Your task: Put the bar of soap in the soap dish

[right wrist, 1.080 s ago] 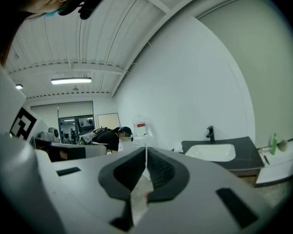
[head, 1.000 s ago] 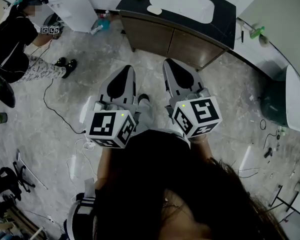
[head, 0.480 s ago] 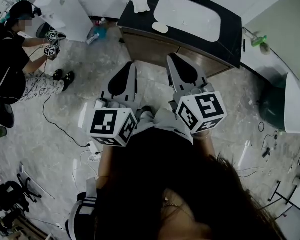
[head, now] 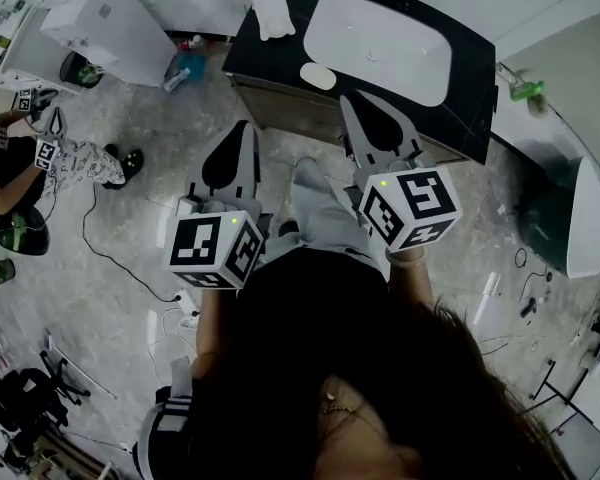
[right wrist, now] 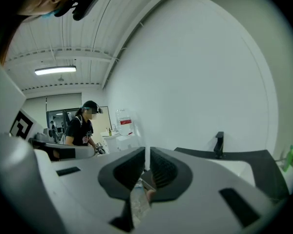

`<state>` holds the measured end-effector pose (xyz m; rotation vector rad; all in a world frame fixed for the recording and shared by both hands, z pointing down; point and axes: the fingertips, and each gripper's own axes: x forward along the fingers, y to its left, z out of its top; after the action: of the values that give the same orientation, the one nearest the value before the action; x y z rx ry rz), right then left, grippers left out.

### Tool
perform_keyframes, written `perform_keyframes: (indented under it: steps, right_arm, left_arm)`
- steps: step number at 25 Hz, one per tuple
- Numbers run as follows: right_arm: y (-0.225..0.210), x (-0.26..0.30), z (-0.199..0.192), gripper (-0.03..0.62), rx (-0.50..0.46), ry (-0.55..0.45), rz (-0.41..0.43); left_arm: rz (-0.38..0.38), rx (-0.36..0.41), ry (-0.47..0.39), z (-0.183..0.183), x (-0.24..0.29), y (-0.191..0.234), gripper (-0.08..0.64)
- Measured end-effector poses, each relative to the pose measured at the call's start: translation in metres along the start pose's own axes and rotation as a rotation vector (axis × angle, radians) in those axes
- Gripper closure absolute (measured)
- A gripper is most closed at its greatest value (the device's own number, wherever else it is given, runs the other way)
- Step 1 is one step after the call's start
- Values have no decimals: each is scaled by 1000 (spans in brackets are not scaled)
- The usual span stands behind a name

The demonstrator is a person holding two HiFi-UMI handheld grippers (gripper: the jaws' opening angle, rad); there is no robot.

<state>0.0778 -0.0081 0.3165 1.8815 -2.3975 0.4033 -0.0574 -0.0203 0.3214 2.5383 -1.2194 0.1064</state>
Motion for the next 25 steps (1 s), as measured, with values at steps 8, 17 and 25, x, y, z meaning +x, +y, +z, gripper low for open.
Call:
perform_keyframes:
  steps: [8,17,25]
  right_arm:
    - [-68,82,23,574,-18,34,35]
    - [-107,139,19,574,-54,65,47]
    - [-114,172,-15,574,-126,162,68]
  left_arm:
    - [45,-21,-8,27,98,22,560]
    - [134,-37,11,38,141,53,560]
    - [133,-45,10,42,156,77,560]
